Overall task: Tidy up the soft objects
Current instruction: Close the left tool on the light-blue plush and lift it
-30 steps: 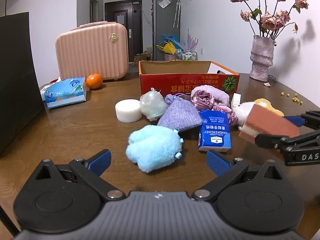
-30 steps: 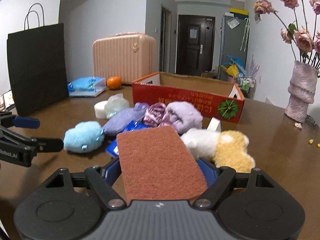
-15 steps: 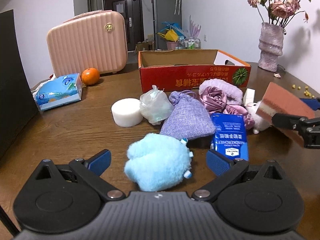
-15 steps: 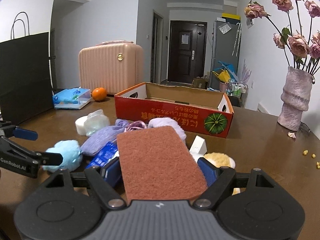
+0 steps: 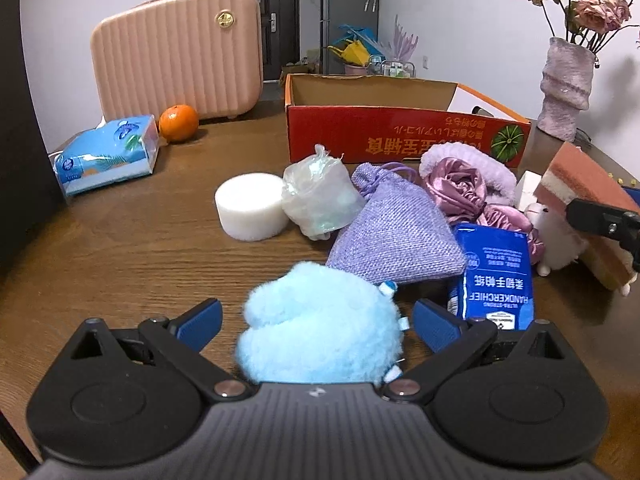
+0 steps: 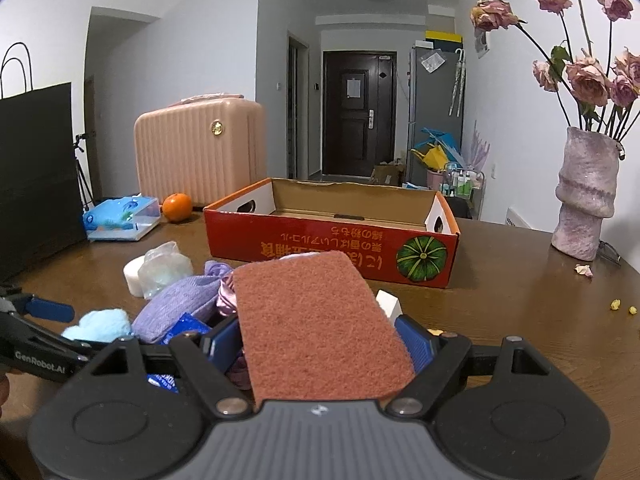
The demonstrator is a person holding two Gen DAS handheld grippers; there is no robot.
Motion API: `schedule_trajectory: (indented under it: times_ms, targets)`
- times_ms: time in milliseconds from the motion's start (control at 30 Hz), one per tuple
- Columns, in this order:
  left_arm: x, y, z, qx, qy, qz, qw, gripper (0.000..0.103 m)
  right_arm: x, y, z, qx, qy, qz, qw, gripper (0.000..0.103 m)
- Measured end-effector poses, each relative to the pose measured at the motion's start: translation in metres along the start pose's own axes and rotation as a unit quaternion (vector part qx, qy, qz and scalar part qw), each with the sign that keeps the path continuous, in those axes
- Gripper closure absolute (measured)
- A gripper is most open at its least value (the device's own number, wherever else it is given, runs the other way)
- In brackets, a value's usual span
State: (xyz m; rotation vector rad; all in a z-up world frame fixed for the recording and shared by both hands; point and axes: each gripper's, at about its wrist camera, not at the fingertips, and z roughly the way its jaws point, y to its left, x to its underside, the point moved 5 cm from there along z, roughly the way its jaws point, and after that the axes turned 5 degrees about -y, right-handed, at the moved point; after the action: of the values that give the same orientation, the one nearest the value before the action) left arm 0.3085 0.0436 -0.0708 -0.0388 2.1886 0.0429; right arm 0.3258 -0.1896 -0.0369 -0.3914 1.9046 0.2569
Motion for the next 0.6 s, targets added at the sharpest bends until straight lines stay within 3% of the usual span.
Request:
schedule_trajectory:
  times_ms: [333, 500, 600]
  targets:
    - [0.004, 0.003, 0.011, 0.001, 0.014, -0.005, 0.9999, 0.001, 0.005, -0.005, -0.001, 0.011, -0.007, 0.014, 1.000, 0.022]
    - [0.006, -0.002, 0.014, 0.014, 0.022, 0.009, 0.9996, 0.023, 0.006, -0.006, -0.001, 0.014, -0.007, 0.015, 1.000, 0.022]
    - [0.007, -0.005, 0.013, 0.017, 0.022, 0.017, 0.9995, 0.026, 0.006, -0.006, -0.001, 0.014, -0.009, 0.016, 1.000, 0.022]
